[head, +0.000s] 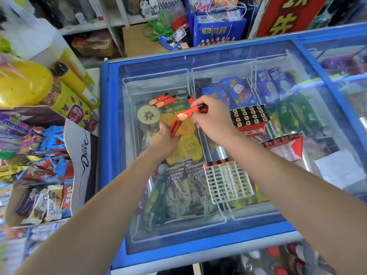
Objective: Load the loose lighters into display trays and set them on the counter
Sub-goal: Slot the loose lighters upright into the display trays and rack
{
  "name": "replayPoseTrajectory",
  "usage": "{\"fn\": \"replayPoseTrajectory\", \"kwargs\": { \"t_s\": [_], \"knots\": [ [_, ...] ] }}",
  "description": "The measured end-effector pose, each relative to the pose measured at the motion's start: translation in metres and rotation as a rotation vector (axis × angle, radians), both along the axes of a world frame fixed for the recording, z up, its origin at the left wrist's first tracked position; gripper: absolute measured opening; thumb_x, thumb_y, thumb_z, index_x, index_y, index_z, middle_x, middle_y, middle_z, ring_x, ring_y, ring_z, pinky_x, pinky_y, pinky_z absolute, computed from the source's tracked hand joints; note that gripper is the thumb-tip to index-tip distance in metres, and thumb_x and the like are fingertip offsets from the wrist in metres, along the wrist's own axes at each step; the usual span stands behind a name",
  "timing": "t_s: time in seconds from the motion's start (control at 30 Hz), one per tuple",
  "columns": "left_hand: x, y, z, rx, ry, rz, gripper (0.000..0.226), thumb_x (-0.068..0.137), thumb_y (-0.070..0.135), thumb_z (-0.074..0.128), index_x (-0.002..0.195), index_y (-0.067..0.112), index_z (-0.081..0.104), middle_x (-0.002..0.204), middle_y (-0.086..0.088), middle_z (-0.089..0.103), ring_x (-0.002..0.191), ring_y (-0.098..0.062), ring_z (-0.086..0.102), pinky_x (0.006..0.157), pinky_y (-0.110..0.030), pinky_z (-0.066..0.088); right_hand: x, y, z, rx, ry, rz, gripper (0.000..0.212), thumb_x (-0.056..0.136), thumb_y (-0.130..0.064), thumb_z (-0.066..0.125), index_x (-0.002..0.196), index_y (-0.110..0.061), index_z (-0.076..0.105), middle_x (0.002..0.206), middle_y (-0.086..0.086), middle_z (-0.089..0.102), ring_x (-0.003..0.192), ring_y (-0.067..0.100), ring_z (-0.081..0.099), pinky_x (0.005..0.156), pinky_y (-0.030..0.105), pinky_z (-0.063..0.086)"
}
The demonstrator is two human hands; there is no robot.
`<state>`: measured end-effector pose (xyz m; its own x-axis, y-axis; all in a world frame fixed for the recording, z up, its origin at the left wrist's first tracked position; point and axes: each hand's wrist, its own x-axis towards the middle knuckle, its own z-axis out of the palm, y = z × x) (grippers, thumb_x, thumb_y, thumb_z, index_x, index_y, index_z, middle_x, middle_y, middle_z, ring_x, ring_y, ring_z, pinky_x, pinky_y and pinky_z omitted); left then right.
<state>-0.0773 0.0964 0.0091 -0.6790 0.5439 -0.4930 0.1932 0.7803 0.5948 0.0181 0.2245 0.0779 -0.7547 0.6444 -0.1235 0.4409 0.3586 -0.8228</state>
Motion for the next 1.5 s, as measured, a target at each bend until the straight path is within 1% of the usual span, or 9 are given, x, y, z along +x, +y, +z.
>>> {"fn": "replayPoseTrajectory", "kwargs": {
  "t_s": [0.23,0.37,0.43,0.57,0.73,1.03,1.17,1.33,1.5],
  "knots": [
    [0.063,-0.026,-0.011,0.157,-0.168,0.107,0.021,0.096,0.036,0.059,0.105,0.019,0.051,0.080,0.003,0.053,0.056,-0.010,0.052,0.052,-0.027,0.040,0.100,-0.006,0.017,-0.201,0.238,-0.107,0.027,0.087,-0.003,0.065,0.106,-0.022,0.067,0.083,0.000,0.073,0.069,0.014,0.072,0.064,0.026,0.057],
    [0.096,-0.037,-0.021,0.148,-0.254,0.232,0.025,0.094,0.039,0.064,0.089,0.016,0.055,0.063,0.003,0.051,0.051,-0.013,0.049,0.055,-0.031,0.044,0.152,-0.011,0.002,-0.220,0.289,-0.103,0.027,0.085,-0.005,0.068,0.104,-0.025,0.064,0.087,0.000,0.072,0.076,0.020,0.073,0.068,0.039,0.061],
    [0.109,-0.040,-0.027,0.127,-0.282,0.266,0.025,0.094,0.038,0.065,0.091,0.013,0.058,0.065,0.000,0.054,0.056,-0.016,0.051,0.059,-0.033,0.046,0.169,-0.017,-0.007,-0.143,0.252,-0.054,0.029,0.086,-0.008,0.068,0.100,-0.032,0.063,0.088,-0.002,0.072,0.080,0.017,0.073,0.074,0.040,0.061],
    [0.126,-0.038,-0.038,0.090,-0.294,0.293,0.025,0.090,0.035,0.071,0.089,0.014,0.057,0.073,-0.004,0.056,0.061,-0.018,0.051,0.053,-0.028,0.044,0.181,-0.029,-0.025,0.107,0.229,0.088,0.023,0.089,-0.002,0.069,0.107,-0.016,0.067,0.095,-0.004,0.070,0.087,0.006,0.068,0.078,0.030,0.059],
    [0.137,-0.033,-0.052,0.038,-0.278,0.321,0.034,0.087,0.038,0.076,0.084,0.019,0.048,0.070,-0.001,0.050,0.058,-0.017,0.047,0.055,-0.031,0.044,0.178,-0.038,-0.043,0.365,0.112,0.206,0.019,0.093,-0.001,0.063,0.111,-0.004,0.069,0.107,0.005,0.066,0.079,0.019,0.065,0.072,0.036,0.056],
    [0.143,-0.033,-0.066,-0.065,-0.168,0.275,0.037,0.085,0.045,0.075,0.086,0.018,0.049,0.066,0.004,0.051,0.047,-0.011,0.047,0.039,-0.020,0.036,0.154,-0.044,-0.060,0.529,0.005,0.275,0.017,0.093,0.001,0.064,0.109,-0.003,0.066,0.097,0.010,0.070,0.067,0.022,0.065,0.051,0.016,0.036],
    [0.144,-0.032,-0.067,-0.083,-0.135,0.251,0.036,0.084,0.045,0.076,0.091,0.019,0.052,0.072,0.004,0.058,0.049,-0.009,0.052,0.034,-0.018,0.034,0.150,-0.045,-0.066,0.573,-0.064,0.354,0.020,0.094,0.004,0.058,0.113,-0.001,0.065,0.103,0.014,0.067,0.071,0.031,0.066,0.054,0.043,0.054],
    [0.142,-0.031,-0.069,-0.080,-0.106,0.209,0.046,0.085,0.047,0.076,0.120,0.021,0.060,0.121,0.001,0.071,0.050,-0.005,0.055,0.034,-0.016,0.035,0.152,-0.045,-0.068,0.559,-0.119,0.373,0.024,0.093,0.007,0.059,0.114,0.000,0.066,0.110,0.014,0.060,0.068,0.027,0.062,0.055,0.040,0.054],
    [0.142,-0.032,-0.072,-0.098,-0.079,0.202,0.048,0.082,0.051,0.076,0.116,0.022,0.059,0.100,0.003,0.072,0.053,-0.004,0.057,0.034,-0.016,0.035,0.149,-0.046,-0.070,0.618,-0.038,0.353,0.020,0.088,0.008,0.068,0.107,0.001,0.070,0.101,0.015,0.060,0.059,0.023,0.058,0.046,0.035,0.052]
  ]
}}
